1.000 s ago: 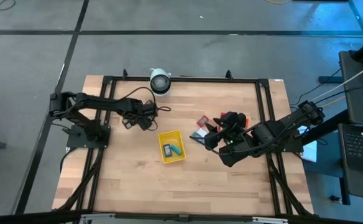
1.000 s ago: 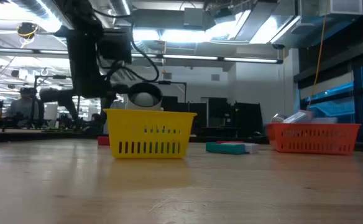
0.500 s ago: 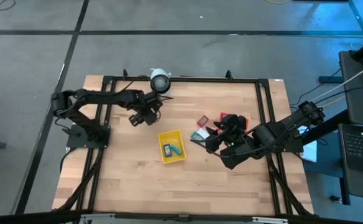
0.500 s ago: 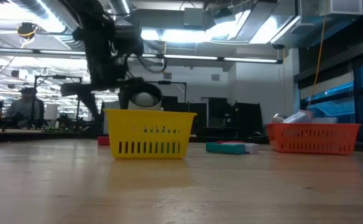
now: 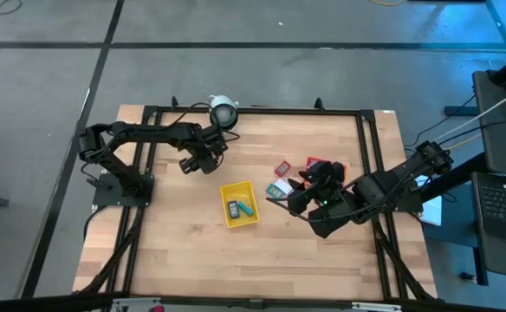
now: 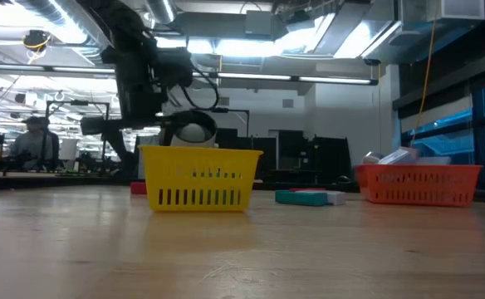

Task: Pick & Place Office items
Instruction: Put the left red digital clock into the yellow basket

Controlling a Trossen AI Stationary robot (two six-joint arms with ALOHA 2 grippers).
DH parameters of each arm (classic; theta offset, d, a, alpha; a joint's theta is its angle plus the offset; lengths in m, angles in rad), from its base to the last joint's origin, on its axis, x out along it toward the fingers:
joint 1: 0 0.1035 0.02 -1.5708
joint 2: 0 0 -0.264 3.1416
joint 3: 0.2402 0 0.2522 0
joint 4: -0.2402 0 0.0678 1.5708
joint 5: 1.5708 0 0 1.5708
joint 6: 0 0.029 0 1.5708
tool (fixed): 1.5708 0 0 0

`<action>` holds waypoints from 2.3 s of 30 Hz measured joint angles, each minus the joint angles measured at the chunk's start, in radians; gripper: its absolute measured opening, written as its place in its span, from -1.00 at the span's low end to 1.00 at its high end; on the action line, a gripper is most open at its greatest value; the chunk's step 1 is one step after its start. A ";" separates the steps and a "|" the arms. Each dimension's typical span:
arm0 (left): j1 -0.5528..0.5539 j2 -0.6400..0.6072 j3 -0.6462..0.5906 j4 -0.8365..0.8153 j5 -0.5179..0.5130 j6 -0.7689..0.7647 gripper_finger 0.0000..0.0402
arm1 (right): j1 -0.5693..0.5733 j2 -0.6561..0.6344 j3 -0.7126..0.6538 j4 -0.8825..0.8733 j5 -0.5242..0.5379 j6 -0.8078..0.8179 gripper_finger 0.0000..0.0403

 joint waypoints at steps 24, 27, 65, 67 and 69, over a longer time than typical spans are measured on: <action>0.092 0.104 0.000 0.025 0.046 0.012 0.40 | 0.016 0.000 0.000 -0.078 -0.022 0.061 0.00; 0.100 0.112 0.000 0.033 0.047 -0.007 0.40 | 0.026 0.000 0.000 -0.090 -0.018 0.081 0.00; -0.046 0.068 0.059 0.000 0.117 -0.385 -0.19 | 0.090 0.000 0.000 -0.165 0.022 0.259 0.00; -0.091 0.038 0.091 -0.004 0.121 -0.441 -0.20 | 0.090 0.000 0.000 -0.165 0.023 0.262 0.00; -0.142 0.007 0.126 -0.003 0.122 -0.508 -0.21 | 0.090 0.000 0.000 -0.165 0.022 0.262 0.00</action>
